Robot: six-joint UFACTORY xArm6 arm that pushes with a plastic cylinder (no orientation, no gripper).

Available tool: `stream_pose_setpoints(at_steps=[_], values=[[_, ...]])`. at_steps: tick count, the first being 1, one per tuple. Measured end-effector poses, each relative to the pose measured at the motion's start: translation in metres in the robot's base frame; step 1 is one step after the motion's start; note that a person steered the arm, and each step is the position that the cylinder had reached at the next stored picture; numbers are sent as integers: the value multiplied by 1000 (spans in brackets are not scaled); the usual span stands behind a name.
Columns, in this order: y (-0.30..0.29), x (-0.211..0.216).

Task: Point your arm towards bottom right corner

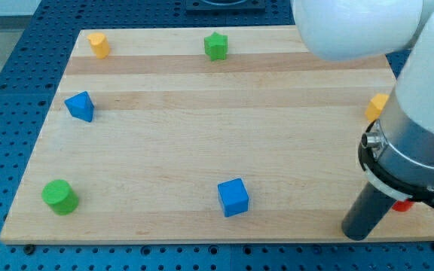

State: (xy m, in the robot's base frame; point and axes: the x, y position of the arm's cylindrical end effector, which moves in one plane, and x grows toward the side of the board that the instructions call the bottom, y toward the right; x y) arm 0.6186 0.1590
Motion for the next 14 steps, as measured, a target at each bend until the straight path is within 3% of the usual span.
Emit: stream_pose_setpoints(at_steps=[14], values=[[69,0]])
